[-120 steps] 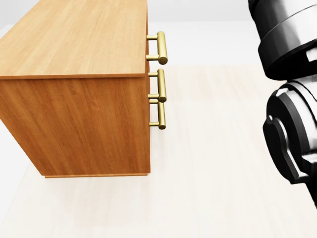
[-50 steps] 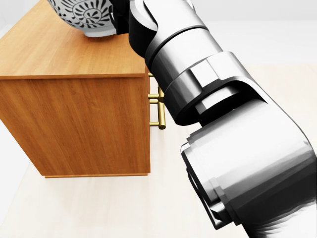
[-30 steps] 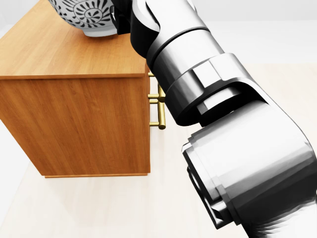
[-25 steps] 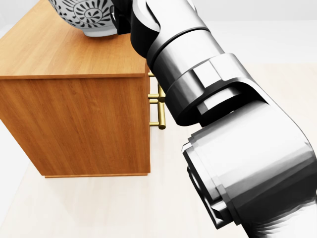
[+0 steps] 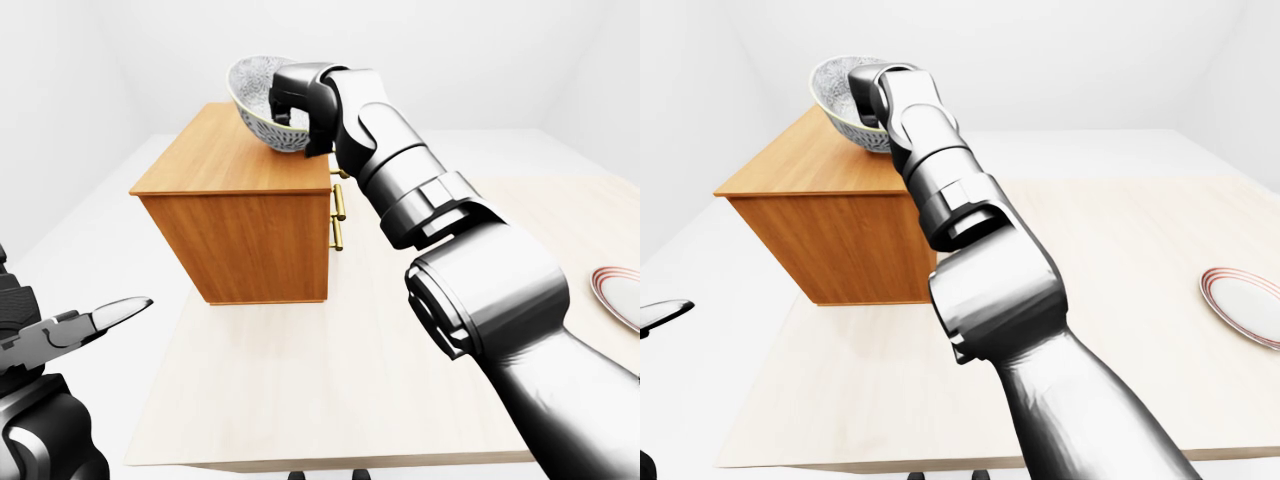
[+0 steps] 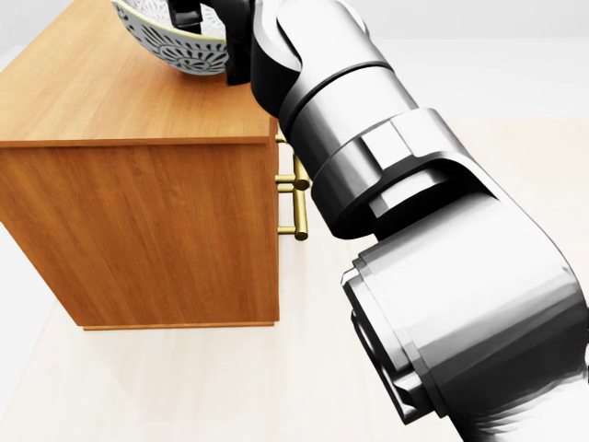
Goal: Put the bowl on top of the cabinet.
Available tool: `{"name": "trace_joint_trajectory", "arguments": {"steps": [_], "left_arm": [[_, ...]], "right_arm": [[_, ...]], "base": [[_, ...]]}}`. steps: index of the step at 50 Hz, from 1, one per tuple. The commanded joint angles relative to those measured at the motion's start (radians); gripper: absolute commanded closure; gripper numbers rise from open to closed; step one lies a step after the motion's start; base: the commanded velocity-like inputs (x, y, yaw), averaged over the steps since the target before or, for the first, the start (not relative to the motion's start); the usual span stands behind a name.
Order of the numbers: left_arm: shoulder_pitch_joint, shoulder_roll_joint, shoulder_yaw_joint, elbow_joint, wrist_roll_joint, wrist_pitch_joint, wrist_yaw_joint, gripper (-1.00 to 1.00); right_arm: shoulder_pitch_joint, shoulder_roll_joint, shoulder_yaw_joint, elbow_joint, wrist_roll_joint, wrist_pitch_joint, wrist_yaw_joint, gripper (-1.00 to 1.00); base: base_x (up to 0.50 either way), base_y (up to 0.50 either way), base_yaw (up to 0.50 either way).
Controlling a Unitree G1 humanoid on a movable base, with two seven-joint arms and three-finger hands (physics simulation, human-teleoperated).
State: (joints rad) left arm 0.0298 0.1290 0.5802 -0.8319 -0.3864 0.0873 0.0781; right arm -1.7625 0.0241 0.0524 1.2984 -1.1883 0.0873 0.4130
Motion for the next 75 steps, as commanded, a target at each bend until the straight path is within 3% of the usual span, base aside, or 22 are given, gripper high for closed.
{"name": "trace_joint_trajectory", "arguments": {"steps": [1,3,4,7,10,27,36,37,39,41,44,46,47,55,56,59,62,65,66,75], "left_arm": [[0.0,0.0,-0.001,-0.002,0.0,0.0,0.001,-1.0],[0.0,-0.001,0.0,-0.004,-0.001,0.0,0.001,-1.0],[0.0,0.0,0.001,-0.005,-0.003,0.0,0.002,-1.0],[0.0,0.0,0.002,-0.006,-0.004,0.0,0.002,-1.0],[-0.002,0.002,0.005,-0.009,-0.007,0.0,0.004,-1.0],[-0.001,0.003,0.007,-0.01,-0.01,0.0,0.004,-1.0],[-0.001,0.001,0.002,-0.007,-0.006,0.0,0.004,-1.0],[-0.001,0.001,0.0,-0.006,-0.003,0.0,0.004,-1.0],[-0.001,0.001,0.0,-0.006,-0.003,0.0,0.003,-1.0],[0.0,0.0,-0.003,-0.007,0.0,0.0,0.003,-1.0],[-0.001,0.0,-0.003,-0.007,0.001,0.0,0.003,-1.0],[0.0,0.0,-0.002,-0.008,-0.001,0.0,0.003,-1.0],[0.0,-0.001,-0.002,-0.008,0.0,0.0,0.003,-1.0],[0.001,-0.002,-0.002,-0.01,-0.001,0.0,0.002,-1.0],[0.002,-0.002,-0.003,-0.01,0.0,0.0,0.001,-1.0],[0.002,-0.003,-0.003,-0.01,0.001,0.0,0.0,-1.0],[0.001,-0.003,-0.001,-0.011,-0.001,0.0,0.0,-1.0],[0.001,-0.002,-0.001,-0.012,-0.001,0.0,0.001,-1.0],[0.001,-0.002,0.001,-0.013,-0.003,0.0,0.001,-1.0],[0.0,-0.001,0.003,-0.013,-0.005,0.0,0.003,-1.0]], "right_arm": [[0.031,0.0,0.022,0.016,-0.015,0.0,0.011,-0.06],[0.03,0.0,0.021,0.016,-0.014,0.0,0.012,-0.11],[0.029,0.001,0.021,0.016,-0.014,0.0,0.012,-0.4],[0.029,0.001,0.022,0.015,-0.015,0.0,0.012,-0.45],[0.03,0.001,0.022,0.016,-0.016,0.0,0.009,-0.99],[0.014,-0.006,0.018,0.018,-0.018,0.0,-0.028,-1.0],[-0.004,-0.014,0.008,0.021,-0.007,0.0,-0.102,-1.0],[-0.026,-0.023,-0.001,0.018,-0.003,0.0,-0.173,-1.0],[-0.031,-0.025,-0.001,0.022,-0.001,0.0,-0.18,-1.0],[-0.065,-0.037,-0.011,0.021,0.006,0.0,-0.272,-1.0],[-0.066,-0.038,-0.009,0.023,0.008,0.0,-0.274,-1.0],[-0.117,-0.053,-0.024,0.017,0.017,0.0,-0.453,-1.0],[-0.13,-0.057,-0.028,0.019,0.023,0.0,-0.482,-1.0],[-0.148,-0.064,-0.017,0.021,0.018,0.0,-0.527,-1.0],[-0.17,-0.074,-0.019,0.015,0.012,0.0,-0.646,-1.0],[-0.177,-0.076,-0.02,0.022,0.013,0.0,-0.657,-1.0],[-0.197,-0.081,-0.022,0.017,0.009,0.0,-0.801,-1.0],[-0.2,-0.081,-0.022,0.019,0.01,0.0,-0.805,-1.0],[-0.209,-0.081,-0.022,0.014,0.0,0.0,-0.927,-1.0],[-0.234,-0.087,-0.024,0.024,-0.037,0.0,-0.937,-1.0]], "base": [[0.0,0.0,0.0],[0.0,0.0,0.0],[0.0,0.0,0.0],[0.0,0.0,0.0],[0.0,0.0,0.0],[0.0,0.0,0.0],[0.0,0.0,0.0],[0.0,0.0,0.0],[0.0,0.0,0.0],[0.0,0.0,0.0],[0.0,0.0,0.0],[0.0,0.0,0.0],[0.0,0.0,0.0],[0.0,0.0,0.0],[0.0,0.0,0.0],[0.0,0.0,0.0],[0.0,0.0,0.0],[0.0,0.0,0.0],[0.0,0.0,0.0],[0.0,0.0,0.0]]}}
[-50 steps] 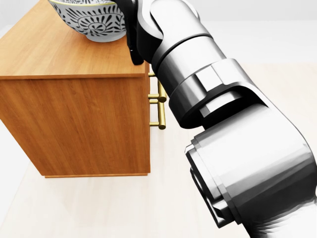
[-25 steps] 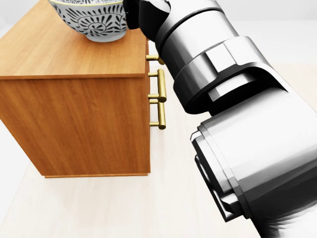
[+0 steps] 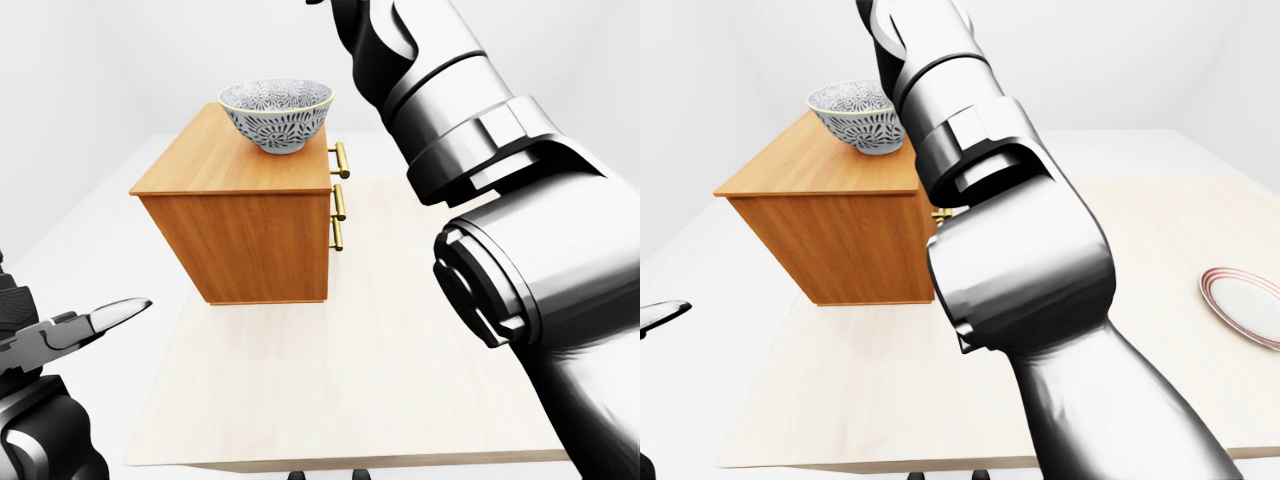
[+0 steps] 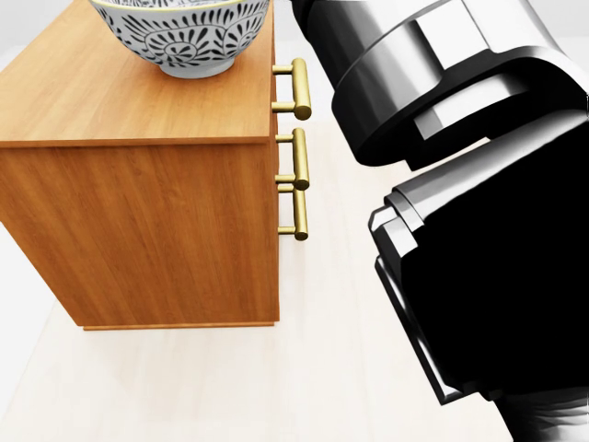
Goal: Put the bowl on top of the cabinet.
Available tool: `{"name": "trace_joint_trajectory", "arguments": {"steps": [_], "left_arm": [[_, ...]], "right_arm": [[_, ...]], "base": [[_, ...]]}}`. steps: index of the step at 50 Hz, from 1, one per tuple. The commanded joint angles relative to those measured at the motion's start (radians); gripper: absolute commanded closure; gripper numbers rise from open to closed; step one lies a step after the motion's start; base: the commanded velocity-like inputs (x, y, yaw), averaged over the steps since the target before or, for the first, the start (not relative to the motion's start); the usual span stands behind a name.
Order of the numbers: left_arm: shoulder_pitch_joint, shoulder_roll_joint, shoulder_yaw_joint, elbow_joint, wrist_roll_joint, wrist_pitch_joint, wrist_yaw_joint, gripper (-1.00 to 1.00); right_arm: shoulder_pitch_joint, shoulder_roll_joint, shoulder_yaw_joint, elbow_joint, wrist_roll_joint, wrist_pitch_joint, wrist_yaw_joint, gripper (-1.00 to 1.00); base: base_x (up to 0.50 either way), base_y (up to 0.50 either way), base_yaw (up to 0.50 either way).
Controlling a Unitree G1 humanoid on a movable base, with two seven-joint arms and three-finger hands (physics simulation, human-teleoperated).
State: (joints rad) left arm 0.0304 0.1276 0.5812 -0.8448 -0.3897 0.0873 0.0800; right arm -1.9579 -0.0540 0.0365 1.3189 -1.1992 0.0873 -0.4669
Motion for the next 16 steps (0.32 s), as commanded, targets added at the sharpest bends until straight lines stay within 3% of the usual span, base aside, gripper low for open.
{"name": "trace_joint_trajectory", "arguments": {"steps": [1,16], "left_arm": [[-0.001,0.0,0.001,-0.001,-0.002,0.0,0.001,-1.0],[0.002,-0.002,-0.006,0.008,0.007,0.0,-0.002,-1.0]], "right_arm": [[-0.04,-0.01,-0.009,0.005,-0.026,0.0,-0.057,-1.0],[-0.073,-0.025,-0.022,0.002,-0.02,0.0,-0.057,-1.0]], "base": [[0.0,0.0,0.0],[0.0,0.0,0.0]]}}
